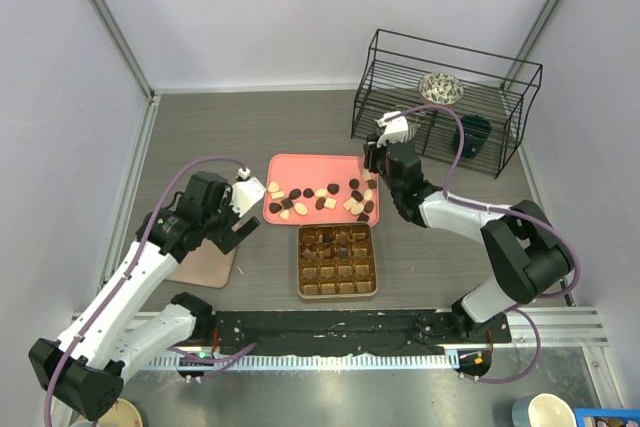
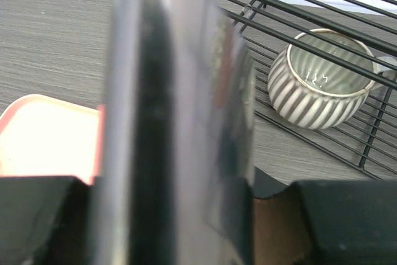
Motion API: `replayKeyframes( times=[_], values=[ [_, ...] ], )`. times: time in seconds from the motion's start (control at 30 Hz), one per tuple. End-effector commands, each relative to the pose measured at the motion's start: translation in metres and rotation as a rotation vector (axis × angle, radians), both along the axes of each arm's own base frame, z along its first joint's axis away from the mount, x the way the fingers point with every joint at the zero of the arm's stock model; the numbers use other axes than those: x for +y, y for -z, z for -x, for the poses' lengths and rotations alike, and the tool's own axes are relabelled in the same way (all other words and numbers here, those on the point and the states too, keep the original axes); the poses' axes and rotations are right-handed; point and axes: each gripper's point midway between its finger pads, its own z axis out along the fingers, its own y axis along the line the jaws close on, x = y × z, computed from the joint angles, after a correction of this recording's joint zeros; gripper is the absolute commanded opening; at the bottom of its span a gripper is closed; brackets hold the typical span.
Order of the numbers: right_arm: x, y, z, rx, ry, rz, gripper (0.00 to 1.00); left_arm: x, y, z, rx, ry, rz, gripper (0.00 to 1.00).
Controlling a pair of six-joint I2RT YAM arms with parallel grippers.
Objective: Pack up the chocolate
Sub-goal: Pick up the fake chocolate from the plate.
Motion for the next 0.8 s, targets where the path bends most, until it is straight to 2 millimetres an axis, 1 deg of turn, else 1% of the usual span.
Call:
replayKeyframes(
  times=[0.0, 0.13, 0.3, 0.37, 0.47, 0.5, 0.53, 0.6, 0.63, 0.67, 0.73, 0.77],
  values=[
    [-0.004, -0.029, 0.0, -0.065, 0.01, -0.015, 0.37, -0.002, -0.014, -0.003, -0.04, 0.005, 0.027, 1.0],
    [-0.004, -0.027, 0.002, -0.057, 0.006, -0.013, 0.43, -0.001, -0.015, -0.003, -0.041, 0.004, 0.023, 1.0],
    [-0.006, -0.023, 0.004, -0.045, 0.011, -0.013, 0.44, -0.001, -0.014, -0.002, -0.039, 0.004, 0.021, 1.0],
    [-0.005, -0.025, 0.004, -0.046, 0.012, -0.019, 0.44, -0.001, -0.014, -0.002, -0.039, 0.008, 0.02, 1.0],
    [-0.005, -0.032, 0.004, -0.057, 0.011, -0.029, 0.38, -0.001, -0.014, -0.002, -0.04, 0.006, 0.022, 1.0],
    [-0.005, -0.035, 0.004, -0.063, 0.014, -0.031, 0.34, -0.001, -0.013, -0.002, -0.039, 0.007, 0.023, 1.0],
    [-0.004, -0.041, 0.004, -0.073, 0.014, -0.034, 0.31, -0.001, -0.013, -0.002, -0.036, 0.006, 0.023, 1.0],
    [-0.002, -0.062, 0.005, -0.115, 0.016, -0.036, 0.28, -0.001, -0.012, -0.001, -0.032, 0.007, 0.02, 1.0],
    [0.003, -0.066, 0.009, -0.116, 0.007, -0.027, 0.27, -0.002, -0.012, -0.002, -0.034, 0.01, 0.02, 1.0],
    [0.006, -0.081, 0.013, -0.141, 0.002, -0.031, 0.27, -0.001, -0.012, -0.002, -0.032, 0.006, 0.021, 1.0],
    [0.009, -0.098, 0.02, -0.161, 0.007, -0.023, 0.26, -0.001, -0.011, -0.001, -0.029, 0.007, 0.02, 1.0],
    [0.02, -0.105, 0.029, -0.167, -0.02, -0.029, 0.26, -0.001, -0.01, -0.002, -0.029, 0.004, 0.021, 1.0]
  ],
)
